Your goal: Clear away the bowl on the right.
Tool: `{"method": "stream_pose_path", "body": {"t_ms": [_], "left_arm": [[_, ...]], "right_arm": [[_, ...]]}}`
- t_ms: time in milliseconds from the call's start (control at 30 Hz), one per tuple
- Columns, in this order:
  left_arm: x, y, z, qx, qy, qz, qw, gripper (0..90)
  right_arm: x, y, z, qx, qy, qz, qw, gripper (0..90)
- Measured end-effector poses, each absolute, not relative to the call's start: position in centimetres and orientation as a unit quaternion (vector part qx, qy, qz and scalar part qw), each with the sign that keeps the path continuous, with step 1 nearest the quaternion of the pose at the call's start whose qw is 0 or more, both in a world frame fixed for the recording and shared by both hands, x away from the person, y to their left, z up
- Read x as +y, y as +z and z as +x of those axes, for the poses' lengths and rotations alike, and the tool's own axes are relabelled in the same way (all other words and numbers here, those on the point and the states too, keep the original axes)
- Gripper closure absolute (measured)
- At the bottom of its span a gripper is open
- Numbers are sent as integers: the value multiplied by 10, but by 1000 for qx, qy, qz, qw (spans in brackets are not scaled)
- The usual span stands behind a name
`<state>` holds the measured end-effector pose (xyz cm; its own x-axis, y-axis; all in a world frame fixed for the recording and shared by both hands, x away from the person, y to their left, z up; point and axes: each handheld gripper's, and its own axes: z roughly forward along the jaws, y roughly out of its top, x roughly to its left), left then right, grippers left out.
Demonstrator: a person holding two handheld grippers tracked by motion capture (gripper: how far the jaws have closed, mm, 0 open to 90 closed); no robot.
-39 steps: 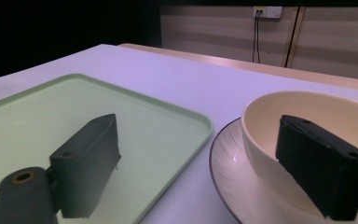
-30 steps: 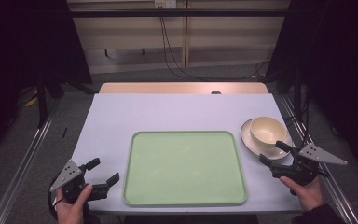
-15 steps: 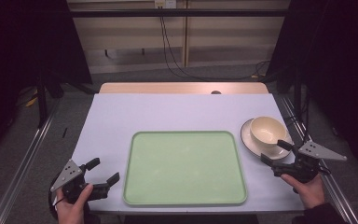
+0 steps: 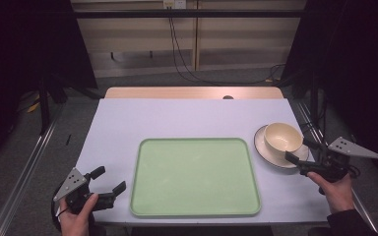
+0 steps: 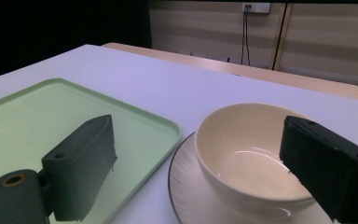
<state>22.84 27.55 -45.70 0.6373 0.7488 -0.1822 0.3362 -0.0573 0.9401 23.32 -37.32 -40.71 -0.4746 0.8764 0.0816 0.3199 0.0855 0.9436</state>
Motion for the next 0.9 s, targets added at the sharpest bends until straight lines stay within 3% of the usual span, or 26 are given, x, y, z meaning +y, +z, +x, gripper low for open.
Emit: {"method": "stream_pose_path", "body": {"t_ms": [133, 467, 900], "left_arm": [[275, -457, 228, 385, 184, 704, 568, 26], [275, -457, 229, 381, 179, 707, 568, 26], [274, -457, 228, 381, 179, 709, 566, 25]], "right_arm": [[-378, -401, 242, 686, 509, 446, 269, 63], [-389, -394, 263, 713, 471, 445, 267, 153], [-407, -389, 294, 722, 443, 473, 241, 177]]}}
